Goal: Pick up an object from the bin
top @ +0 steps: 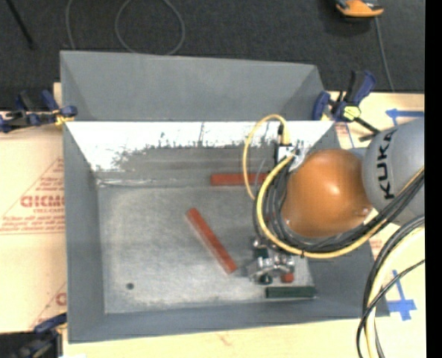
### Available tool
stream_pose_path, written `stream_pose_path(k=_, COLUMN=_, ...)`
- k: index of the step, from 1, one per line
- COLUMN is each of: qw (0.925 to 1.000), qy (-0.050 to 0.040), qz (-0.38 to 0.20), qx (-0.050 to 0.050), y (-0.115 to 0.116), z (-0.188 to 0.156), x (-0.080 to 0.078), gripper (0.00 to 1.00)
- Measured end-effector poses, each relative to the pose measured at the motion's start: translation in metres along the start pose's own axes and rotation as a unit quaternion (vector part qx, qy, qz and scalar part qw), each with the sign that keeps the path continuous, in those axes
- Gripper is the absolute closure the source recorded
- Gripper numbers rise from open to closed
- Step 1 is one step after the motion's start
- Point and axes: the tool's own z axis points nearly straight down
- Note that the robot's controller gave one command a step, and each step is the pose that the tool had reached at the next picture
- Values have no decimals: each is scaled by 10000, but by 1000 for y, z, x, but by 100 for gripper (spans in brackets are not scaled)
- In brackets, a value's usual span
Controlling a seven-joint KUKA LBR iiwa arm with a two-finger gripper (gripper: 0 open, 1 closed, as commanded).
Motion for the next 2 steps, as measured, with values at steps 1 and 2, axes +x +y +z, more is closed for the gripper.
stream_pose_path(k=1, qw=9999, qy=6, qz=-120, qx=39, y=30, z=-167, x=31, gripper=100)
stream_pose_path(k=2, qw=9987, qy=-29, qz=-504, qx=-24, y=28, z=-97, x=-40, gripper=100)
